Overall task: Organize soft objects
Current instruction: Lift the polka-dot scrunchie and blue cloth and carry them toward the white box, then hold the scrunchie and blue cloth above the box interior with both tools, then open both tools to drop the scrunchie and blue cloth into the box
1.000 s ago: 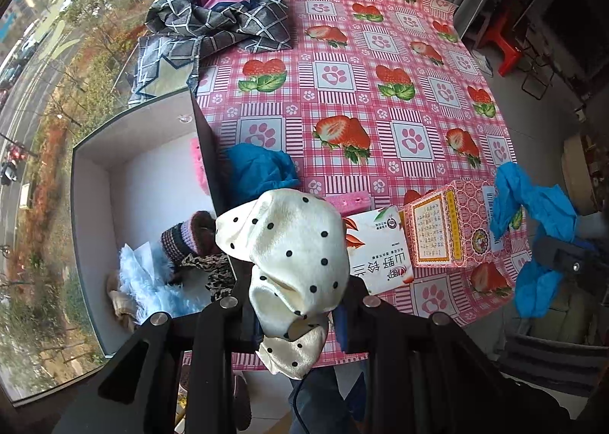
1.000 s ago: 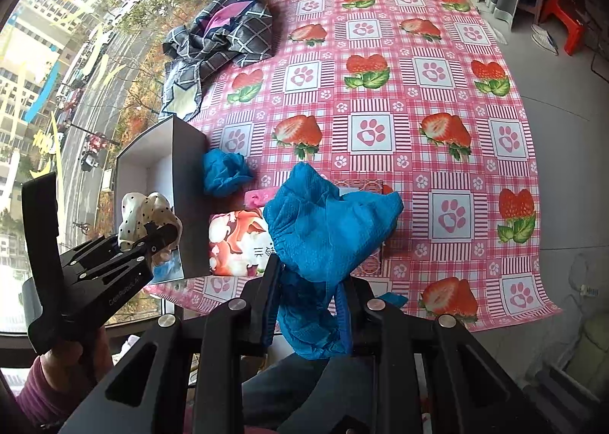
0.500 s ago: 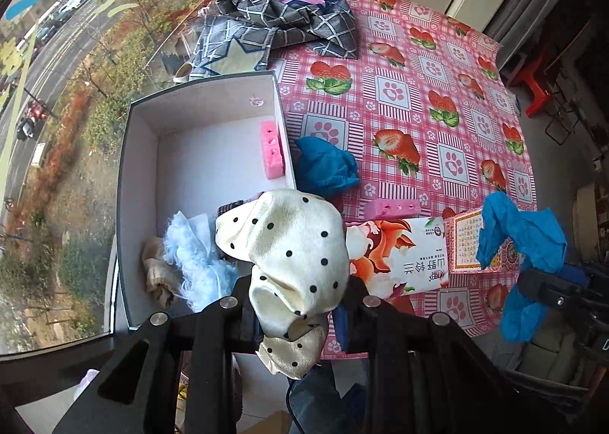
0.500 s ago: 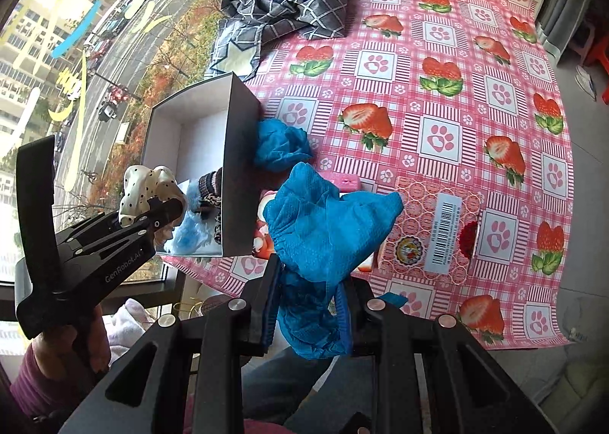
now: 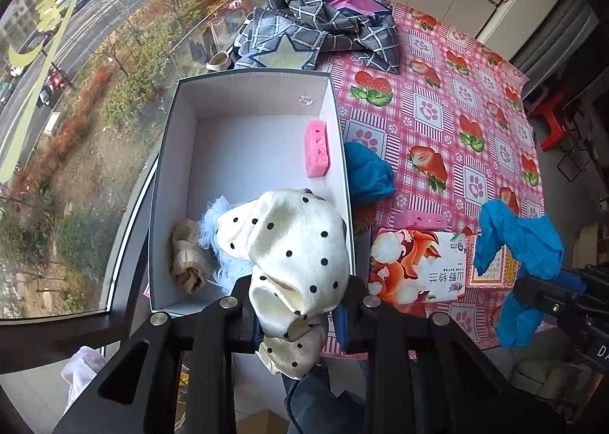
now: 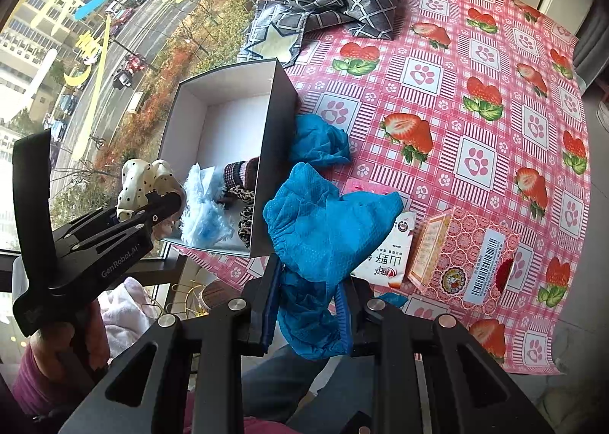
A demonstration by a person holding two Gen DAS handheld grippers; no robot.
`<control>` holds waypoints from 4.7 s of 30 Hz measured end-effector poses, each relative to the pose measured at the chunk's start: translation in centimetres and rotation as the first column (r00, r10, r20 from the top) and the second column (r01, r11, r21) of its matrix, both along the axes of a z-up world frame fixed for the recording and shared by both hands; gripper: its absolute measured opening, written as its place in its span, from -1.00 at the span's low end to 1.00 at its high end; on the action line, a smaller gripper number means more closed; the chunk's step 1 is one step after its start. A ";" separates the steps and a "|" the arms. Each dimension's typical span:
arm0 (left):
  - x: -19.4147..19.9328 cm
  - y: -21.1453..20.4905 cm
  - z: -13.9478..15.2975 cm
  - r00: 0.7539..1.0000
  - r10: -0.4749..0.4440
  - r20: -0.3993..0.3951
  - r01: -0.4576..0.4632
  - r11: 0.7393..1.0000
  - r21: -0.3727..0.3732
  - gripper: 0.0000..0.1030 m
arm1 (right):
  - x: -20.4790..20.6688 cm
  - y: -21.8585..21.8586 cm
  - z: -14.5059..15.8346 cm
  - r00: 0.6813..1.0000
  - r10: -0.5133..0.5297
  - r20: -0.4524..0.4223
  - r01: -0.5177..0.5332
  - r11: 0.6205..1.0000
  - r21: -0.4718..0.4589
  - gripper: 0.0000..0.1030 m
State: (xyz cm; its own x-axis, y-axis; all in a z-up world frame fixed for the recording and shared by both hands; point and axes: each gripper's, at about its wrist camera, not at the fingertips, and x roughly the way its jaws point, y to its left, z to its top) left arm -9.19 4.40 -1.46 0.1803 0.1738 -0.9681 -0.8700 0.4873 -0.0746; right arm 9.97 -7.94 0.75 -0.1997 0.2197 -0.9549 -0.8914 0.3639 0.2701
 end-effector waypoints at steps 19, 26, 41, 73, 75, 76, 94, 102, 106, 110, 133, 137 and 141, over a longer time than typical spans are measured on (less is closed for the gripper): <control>-3.0 1.3 -0.2 0.993 0.114 -0.012 -0.114 0.994 0.000 -0.41 | -2.2 3.3 -0.6 0.994 0.112 -0.014 -0.112 0.994 -0.007 -0.47; -3.7 1.8 -0.2 0.989 0.145 -0.015 -0.145 0.989 -0.001 -0.41 | -2.7 4.3 -0.6 0.989 0.144 -0.017 -0.144 0.990 -0.002 -0.47; -4.2 2.3 -0.3 0.987 0.161 -0.020 -0.161 0.987 -0.001 -0.41 | -3.7 5.6 -0.5 0.983 0.183 -0.021 -0.183 0.983 0.003 -0.47; -4.5 3.6 -1.8 0.983 0.179 -0.047 -0.181 0.983 -0.043 -0.41 | -5.0 8.7 -1.3 0.974 0.222 -0.039 -0.222 0.975 0.005 -0.47; -4.4 3.6 -2.0 0.983 0.178 -0.048 -0.180 0.983 -0.045 -0.41 | -5.0 9.0 -1.3 0.974 0.225 -0.039 -0.225 0.974 0.006 -0.47; -4.4 3.6 -2.0 0.983 0.177 -0.049 -0.179 0.983 -0.046 -0.41 | -5.1 9.2 -1.3 0.973 0.228 -0.039 -0.227 0.974 0.006 -0.47; -4.3 4.0 -2.9 0.980 0.189 -0.063 -0.194 0.979 -0.070 -0.41 | -7.2 11.5 -1.6 0.957 0.287 -0.041 -0.286 0.958 0.016 -0.47; -4.4 4.2 -3.1 0.979 0.191 -0.067 -0.196 0.978 -0.076 -0.41 | -7.6 12.2 -2.1 0.955 0.292 -0.047 -0.292 0.956 0.008 -0.47; -4.5 4.4 -3.4 0.979 0.192 -0.071 -0.198 0.977 -0.084 -0.41 | -7.5 12.4 -2.4 0.956 0.288 -0.052 -0.289 0.957 0.000 -0.47; -4.5 4.8 -3.6 0.979 0.192 -0.076 -0.198 0.976 -0.086 -0.41 | -7.3 12.7 -2.7 0.958 0.282 -0.057 -0.283 0.959 -0.008 -0.47; -2.8 7.3 -5.9 0.978 0.152 -0.141 -0.167 0.981 -0.095 -0.41 | -6.9 16.6 -4.7 0.968 0.233 -0.089 -0.236 0.971 -0.025 -0.46; -2.7 7.5 -6.0 0.979 0.153 -0.135 -0.166 0.981 -0.096 -0.41 | -7.0 17.2 -5.0 0.967 0.236 -0.093 -0.239 0.971 -0.025 -0.46; -2.8 7.5 -5.9 0.982 0.151 -0.111 -0.162 0.982 -0.099 -0.33 | -7.1 17.6 -5.1 0.967 0.236 -0.094 -0.239 0.971 -0.026 -0.46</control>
